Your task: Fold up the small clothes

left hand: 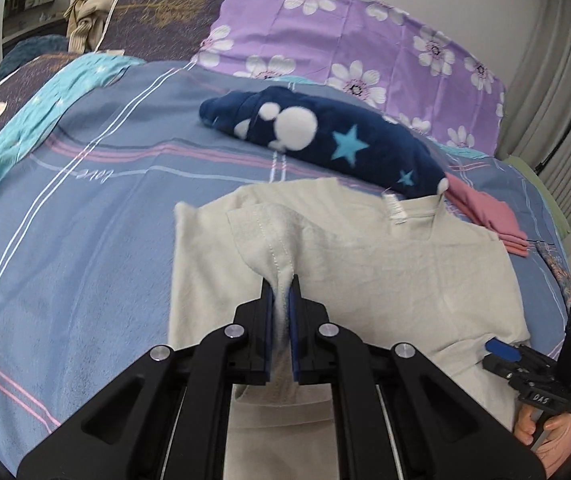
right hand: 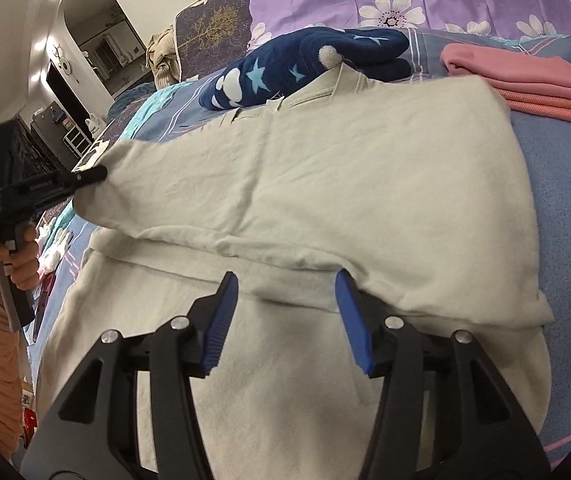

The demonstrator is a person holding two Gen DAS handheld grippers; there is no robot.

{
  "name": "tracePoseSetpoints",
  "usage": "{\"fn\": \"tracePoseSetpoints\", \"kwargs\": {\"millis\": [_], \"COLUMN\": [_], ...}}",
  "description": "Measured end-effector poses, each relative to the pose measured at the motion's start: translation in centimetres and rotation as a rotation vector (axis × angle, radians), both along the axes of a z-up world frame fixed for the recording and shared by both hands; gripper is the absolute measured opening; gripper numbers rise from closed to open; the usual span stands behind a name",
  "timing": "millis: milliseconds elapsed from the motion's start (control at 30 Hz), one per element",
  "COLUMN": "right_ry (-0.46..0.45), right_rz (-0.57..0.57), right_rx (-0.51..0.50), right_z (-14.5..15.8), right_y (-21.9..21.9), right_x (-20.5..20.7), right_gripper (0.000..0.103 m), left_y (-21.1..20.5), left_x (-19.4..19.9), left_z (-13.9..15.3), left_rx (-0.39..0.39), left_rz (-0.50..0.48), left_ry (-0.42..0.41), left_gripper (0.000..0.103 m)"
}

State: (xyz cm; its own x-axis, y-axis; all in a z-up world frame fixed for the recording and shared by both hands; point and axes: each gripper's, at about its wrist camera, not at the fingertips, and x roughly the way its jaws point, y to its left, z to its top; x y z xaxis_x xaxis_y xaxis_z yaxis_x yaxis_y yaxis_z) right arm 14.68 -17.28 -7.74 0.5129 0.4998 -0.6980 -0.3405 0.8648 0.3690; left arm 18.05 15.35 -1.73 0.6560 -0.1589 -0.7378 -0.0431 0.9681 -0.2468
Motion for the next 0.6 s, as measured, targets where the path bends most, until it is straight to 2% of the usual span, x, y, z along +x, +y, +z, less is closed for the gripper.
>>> {"fn": "tracePoseSetpoints", "kwargs": {"millis": [67,100,167,267,367,433,500,567,600], "right_ry": [-0.001,-0.001,-0.002,-0.004,-0.005,-0.007,-0.024,-0.053,-0.048], "right_rz": [0.003,0.003,0.005,0.006,0.006,0.003,-0.027,-0.095,-0.127], "right_rx": [-0.001,-0.003,-0.006,-0.009,-0.012,-0.022,-0.088,-0.214,-0.252], "right_z": [0.0,0.0,0.0,0.0,0.1,0.2,0.7,1.3,1.3], "right_y": [0.1,0.1,0.2,0.3,0.3,0.3,0.3,-0.5,-1.2], "right_x": [-0.1,-0.1,-0.2,-0.2,-0.3,-0.3,-0.7,-1.6,-1.9], "right_gripper": [0.054,0.054,0.055,0.055,0.056,0.055,0.053,0.052,0.053], "left_y": [0.0,-0.1,-0.3,0.1,-1.0,-2.3,-3.8,-5.1,-5.7], "left_x": [0.1,0.2,0.1,-0.4,-1.1,-1.1,-0.7,-0.1,-0.2], "left_z": [-1.3,-1.9,-2.8,-2.2,-0.8,-0.7,-1.8,-4.2,-5.1], "left_rx": [0.038,0.073,0.147,0.124,0.101,0.096,0.108,0.125,0.153], "left_rz": [0.005,0.016,0.031,0.038,-0.006,-0.042,-0.071,-0.098,-0.094], "left_ry": [0.036,0.053,0.07,0.04,-0.022,-0.039,-0.025,0.031,0.022], "left_gripper": [0.013,0.021,0.025,0.025,0.026,0.039,0.042,0.044,0.048]}}
